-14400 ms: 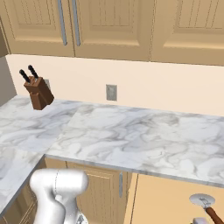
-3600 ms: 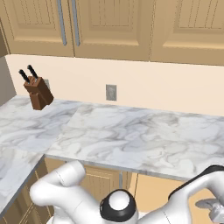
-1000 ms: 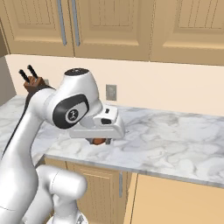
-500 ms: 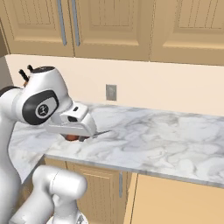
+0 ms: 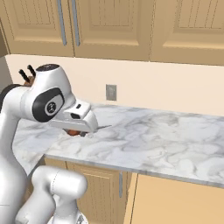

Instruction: Take the pizza cutter from the drawer on the right and place it on the dining counter for cutting.

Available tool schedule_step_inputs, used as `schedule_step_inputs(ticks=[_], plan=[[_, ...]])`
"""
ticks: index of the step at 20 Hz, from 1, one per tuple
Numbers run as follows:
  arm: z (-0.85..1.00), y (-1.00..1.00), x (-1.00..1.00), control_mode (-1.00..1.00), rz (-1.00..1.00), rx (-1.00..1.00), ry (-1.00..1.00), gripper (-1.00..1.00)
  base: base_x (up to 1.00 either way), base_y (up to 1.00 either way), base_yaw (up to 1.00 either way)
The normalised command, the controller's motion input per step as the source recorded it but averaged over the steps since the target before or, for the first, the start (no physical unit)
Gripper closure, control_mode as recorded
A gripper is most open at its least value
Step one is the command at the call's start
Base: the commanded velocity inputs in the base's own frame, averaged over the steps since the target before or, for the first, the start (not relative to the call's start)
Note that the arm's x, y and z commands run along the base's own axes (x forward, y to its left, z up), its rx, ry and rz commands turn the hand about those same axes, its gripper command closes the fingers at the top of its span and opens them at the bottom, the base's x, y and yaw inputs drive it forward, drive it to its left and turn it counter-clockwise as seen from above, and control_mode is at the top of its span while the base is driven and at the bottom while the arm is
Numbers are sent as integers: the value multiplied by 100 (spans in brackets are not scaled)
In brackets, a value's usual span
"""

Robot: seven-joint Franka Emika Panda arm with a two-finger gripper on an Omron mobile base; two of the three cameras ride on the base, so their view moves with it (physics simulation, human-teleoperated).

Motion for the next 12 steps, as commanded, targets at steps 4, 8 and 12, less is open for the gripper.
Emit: schedule_step_inputs(ticks=[4,8,12], plan=[[0,0,1,-100,2,9,-11,100,0,0,0],[-2,0,0,-100,1,8,-10,100,0,0,0],[-1,0,5,-100,0,3,-4,100,0,0,0]])
